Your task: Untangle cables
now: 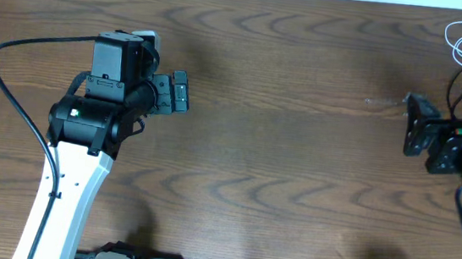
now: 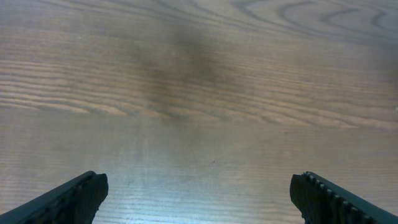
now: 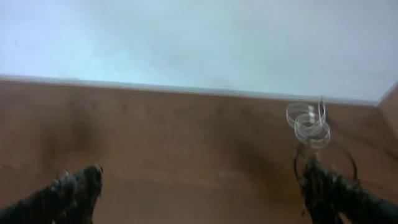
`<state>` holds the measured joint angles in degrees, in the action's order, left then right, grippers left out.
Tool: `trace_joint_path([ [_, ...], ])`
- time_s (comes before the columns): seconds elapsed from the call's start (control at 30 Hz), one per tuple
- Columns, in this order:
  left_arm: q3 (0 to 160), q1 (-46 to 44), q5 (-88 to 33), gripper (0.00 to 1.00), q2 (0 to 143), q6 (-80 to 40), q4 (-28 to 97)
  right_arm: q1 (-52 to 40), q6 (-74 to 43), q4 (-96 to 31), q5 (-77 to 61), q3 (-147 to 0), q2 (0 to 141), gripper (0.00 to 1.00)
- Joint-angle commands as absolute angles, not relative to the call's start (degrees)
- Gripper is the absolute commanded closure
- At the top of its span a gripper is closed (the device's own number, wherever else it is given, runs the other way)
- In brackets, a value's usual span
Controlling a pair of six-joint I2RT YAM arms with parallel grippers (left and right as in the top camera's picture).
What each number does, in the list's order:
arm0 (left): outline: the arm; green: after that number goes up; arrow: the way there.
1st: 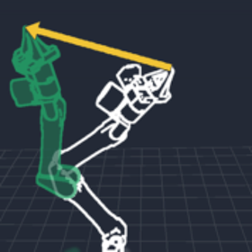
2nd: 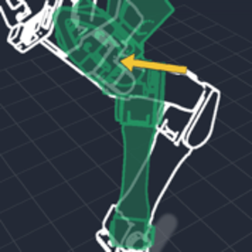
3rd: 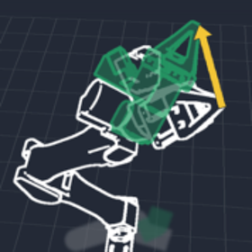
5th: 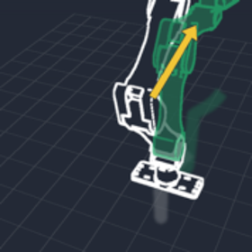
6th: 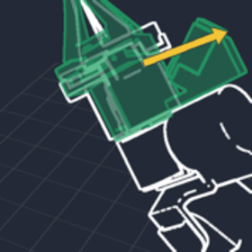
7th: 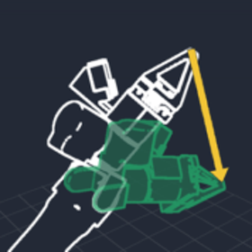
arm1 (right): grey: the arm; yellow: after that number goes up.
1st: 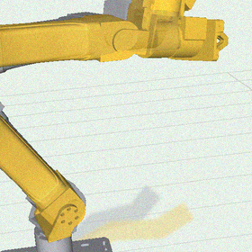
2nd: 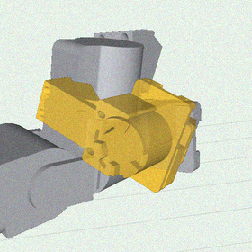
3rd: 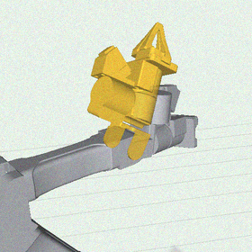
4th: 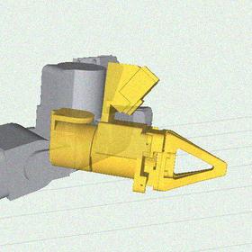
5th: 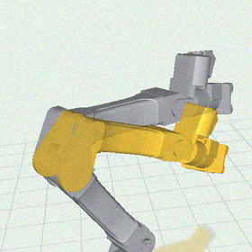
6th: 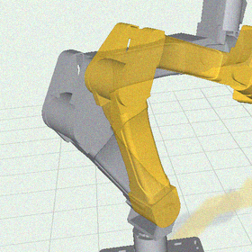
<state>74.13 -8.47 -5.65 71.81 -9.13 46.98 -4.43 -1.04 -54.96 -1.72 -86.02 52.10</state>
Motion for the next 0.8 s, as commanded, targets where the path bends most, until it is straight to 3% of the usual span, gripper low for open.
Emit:
trace_joint_path([
  [0.0,75.1,-8.4,-4.9,0.01,72.1,-8.8,47.2,-4.7,-0.5,-48.9,-1.4,-77.3,45.8,0.01],
  [0.43,75.1,-8.4,-4.9,0.01,72.1,-8.8,47.2,-4.7,-0.6,-16.9,-1.5,-39.3,23.9,0.01],
  [0.77,75.1,-8.4,-4.9,0.01,72.1,-8.8,47.2,-4.7,-0.6,-3.5,-2.1,-19.3,5.4,0.01],
])
